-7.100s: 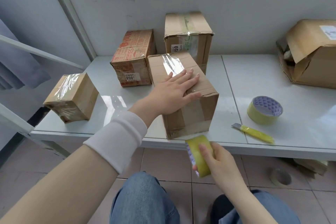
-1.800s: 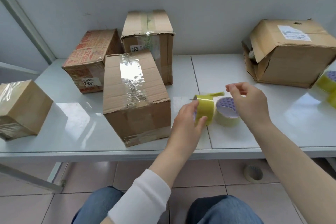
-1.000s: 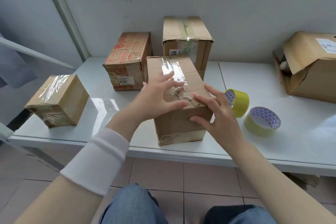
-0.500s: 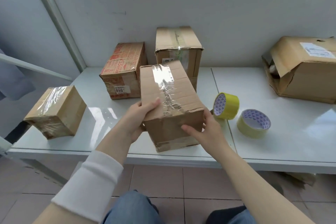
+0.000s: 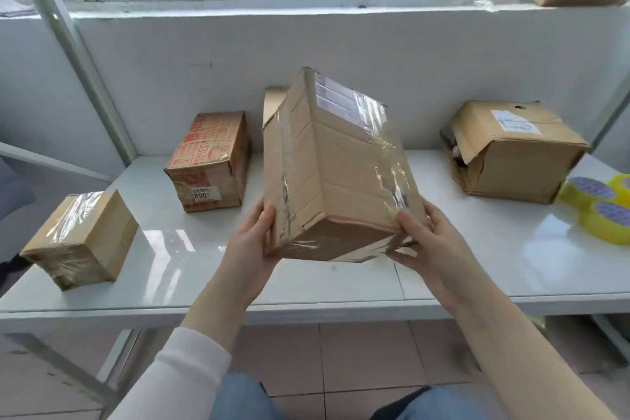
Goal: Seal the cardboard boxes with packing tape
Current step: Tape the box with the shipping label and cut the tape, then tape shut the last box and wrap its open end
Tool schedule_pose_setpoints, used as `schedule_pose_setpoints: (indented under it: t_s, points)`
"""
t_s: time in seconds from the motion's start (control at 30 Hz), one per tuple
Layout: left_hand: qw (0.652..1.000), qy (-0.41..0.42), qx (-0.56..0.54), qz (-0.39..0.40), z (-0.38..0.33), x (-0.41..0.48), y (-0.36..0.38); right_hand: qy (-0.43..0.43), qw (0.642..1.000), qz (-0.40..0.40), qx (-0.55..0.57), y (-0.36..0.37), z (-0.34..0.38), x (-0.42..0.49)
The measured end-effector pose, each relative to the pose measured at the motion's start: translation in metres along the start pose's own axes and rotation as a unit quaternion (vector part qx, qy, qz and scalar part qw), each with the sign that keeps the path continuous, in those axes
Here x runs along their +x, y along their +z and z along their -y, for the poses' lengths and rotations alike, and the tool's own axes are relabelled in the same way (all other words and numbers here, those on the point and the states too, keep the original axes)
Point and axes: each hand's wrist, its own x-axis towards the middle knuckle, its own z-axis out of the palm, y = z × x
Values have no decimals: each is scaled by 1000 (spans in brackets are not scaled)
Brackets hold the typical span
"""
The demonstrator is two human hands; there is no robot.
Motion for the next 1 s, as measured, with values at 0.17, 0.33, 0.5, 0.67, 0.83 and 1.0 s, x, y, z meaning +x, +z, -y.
schedule_pose_setpoints:
  t_s: [0.17, 0.33, 0.5, 0.67, 0.83, 1.0]
  points:
    - [958, 124, 258, -2, -11, 39, 64, -36, 996, -75, 16, -35, 48, 17]
    - [900, 85, 416, 97, -30, 96, 144, -92, 985, -141, -40, -61, 84, 68]
    - [924, 59, 354, 131, -16, 182, 177, -92, 974, -195, -66, -85, 85, 145]
    - [943, 29, 318, 95, 23, 250, 162, -63, 976, -174, -115, -107, 57, 218]
    - [947, -32, 319, 30, 60, 287, 141, -24, 981, -145, -125, -111, 18, 259]
    - [949, -66, 308, -16, 86, 309, 126, -11, 981, -123, -150, -113, -5, 280]
